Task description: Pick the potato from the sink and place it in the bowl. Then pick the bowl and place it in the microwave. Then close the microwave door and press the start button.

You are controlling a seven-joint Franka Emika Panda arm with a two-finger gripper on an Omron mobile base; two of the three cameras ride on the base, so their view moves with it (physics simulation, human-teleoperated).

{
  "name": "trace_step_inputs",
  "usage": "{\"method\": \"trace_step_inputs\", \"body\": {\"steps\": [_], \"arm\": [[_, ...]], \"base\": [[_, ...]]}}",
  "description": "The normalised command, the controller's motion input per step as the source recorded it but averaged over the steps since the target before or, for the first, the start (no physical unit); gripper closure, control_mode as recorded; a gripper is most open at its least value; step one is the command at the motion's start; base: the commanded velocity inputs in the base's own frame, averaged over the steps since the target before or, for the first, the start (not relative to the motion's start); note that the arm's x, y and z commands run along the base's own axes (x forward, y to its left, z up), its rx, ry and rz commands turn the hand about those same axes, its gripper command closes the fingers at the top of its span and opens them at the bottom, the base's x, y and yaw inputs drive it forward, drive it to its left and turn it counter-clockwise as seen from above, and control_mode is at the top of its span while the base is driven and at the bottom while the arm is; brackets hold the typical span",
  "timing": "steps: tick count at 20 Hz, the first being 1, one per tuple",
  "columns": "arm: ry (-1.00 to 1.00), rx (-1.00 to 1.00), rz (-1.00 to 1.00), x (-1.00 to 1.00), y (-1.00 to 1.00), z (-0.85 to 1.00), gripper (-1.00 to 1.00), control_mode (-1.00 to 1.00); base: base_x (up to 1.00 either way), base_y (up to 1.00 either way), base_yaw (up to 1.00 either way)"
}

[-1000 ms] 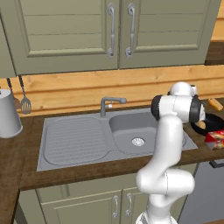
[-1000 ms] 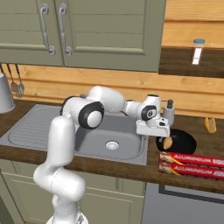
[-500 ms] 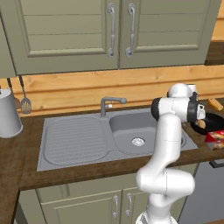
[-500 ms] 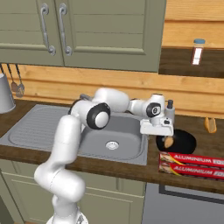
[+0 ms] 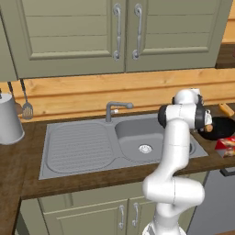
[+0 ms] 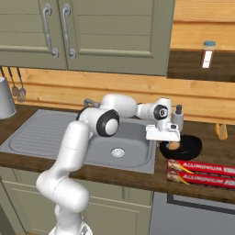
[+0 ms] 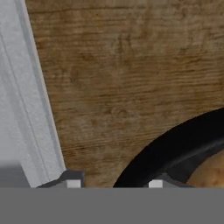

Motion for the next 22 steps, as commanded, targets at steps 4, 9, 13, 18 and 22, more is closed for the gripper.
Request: {"method": "trace_step_inputs", "body": {"steps": [4,9,13,18,22], "arm": [[0.00,0.00,0.00,-0.32,-0.06,-0.01,1.00,-1.00],[0.00,0.00,0.00,-0.38,-0.01,0.00,1.00,-1.00],[-0.07,-0.03,0.00,-0.44,0.01,0.00,1.00,-1.00],[-0.24,-0.10,0.11,-0.54,0.26,0.16,1.00,-1.00],[-0.26,-0.10,0.21,-0.59,0.17,0.25,1.00,-1.00]], "base": [[0.00,0.00,0.00],[0.00,0.00,0.00],[0.00,0.00,0.00],[0.00,0.00,0.00],[0.00,0.00,0.00]]}}
